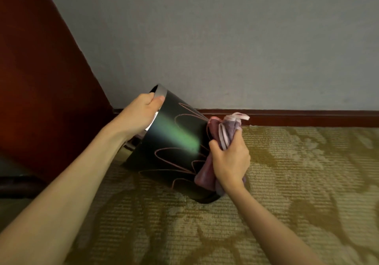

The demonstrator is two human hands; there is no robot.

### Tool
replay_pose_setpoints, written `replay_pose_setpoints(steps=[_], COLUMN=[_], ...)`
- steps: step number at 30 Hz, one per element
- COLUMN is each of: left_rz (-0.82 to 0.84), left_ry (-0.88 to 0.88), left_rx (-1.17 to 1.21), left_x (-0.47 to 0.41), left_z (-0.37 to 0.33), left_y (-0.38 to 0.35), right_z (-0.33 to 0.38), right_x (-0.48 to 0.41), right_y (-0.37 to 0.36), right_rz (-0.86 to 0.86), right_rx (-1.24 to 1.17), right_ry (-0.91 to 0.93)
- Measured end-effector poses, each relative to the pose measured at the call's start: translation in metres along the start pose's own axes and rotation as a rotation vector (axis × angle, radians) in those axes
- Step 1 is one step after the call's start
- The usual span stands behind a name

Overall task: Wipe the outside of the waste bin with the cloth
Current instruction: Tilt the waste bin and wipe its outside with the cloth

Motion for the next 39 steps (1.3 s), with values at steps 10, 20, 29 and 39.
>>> replay_pose_setpoints(steps=[10,20,29,39], left_rz=[0.035,-0.061,-0.074,-0.08], left_ry=[-0.059,-0.087,0.026,0.05], left_rx=[0.08,-0.042,-0.068,0.022], left_x=[0.009,0.006,-0.003,-0.008], left_z=[0.006,-0.003,0.006,0.009], left_y=[0.001,-0.007,0.006,0.005], right_z=[-0.011,-0.019,0.029,0.033], right_x=[-0.108,-0.104,-0.015,0.01], right_y=[-0.038,-0.029,-0.017,-0.025], right_rz=[0.33,0.305,0.018,0.043], right_rx=[0.27,0.157,-0.113,-0.202], right_ry=[-0.304,-0.321,-0.054,0.045])
Point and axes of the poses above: each hand's wrist, its own x-axis away from the middle knuckle, its own y-axis out of the back of the hand, z = x × y, the point moved 3 cm from there along -x, towards the middle knuckle, and after that the axes turned 9 degrees about -x, right-handed, at the moved point
